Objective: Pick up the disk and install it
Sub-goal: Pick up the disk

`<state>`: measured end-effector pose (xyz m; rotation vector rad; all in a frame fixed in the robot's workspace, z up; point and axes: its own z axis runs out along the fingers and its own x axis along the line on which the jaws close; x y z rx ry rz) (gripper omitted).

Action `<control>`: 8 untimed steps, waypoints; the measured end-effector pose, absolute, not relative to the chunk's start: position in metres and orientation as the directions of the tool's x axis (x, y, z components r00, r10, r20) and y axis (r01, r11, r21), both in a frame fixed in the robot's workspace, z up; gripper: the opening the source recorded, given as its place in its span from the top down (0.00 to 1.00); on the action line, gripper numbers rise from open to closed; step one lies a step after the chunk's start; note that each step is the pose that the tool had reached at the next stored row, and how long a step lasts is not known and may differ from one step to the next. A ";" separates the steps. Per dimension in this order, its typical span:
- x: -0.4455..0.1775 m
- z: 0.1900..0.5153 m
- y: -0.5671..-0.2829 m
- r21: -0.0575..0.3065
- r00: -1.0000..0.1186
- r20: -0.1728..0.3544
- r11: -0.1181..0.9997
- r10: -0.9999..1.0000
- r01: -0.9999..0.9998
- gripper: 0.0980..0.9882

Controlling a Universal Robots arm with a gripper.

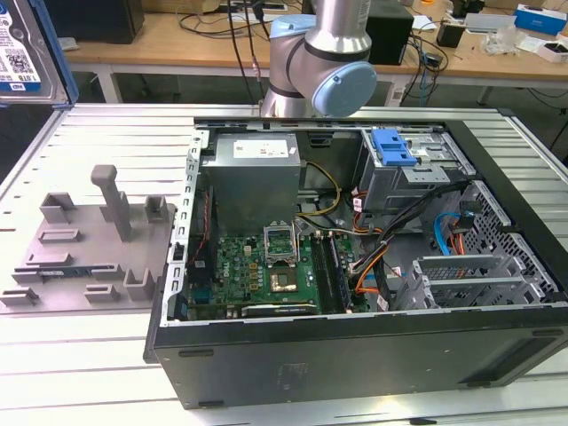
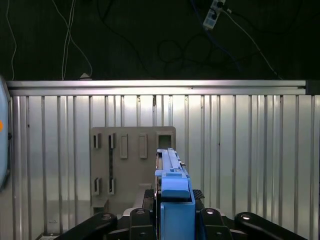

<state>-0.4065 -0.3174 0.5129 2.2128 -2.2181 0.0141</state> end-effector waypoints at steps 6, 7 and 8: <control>-0.406 0.513 -0.318 0.000 -0.002 0.012 0.002 -1.000 -1.000 0.70; -0.406 0.513 -0.318 0.000 -0.002 0.012 0.002 -1.000 -1.000 0.70; -0.404 0.513 -0.320 0.000 -0.002 0.012 0.002 -1.000 -1.000 0.70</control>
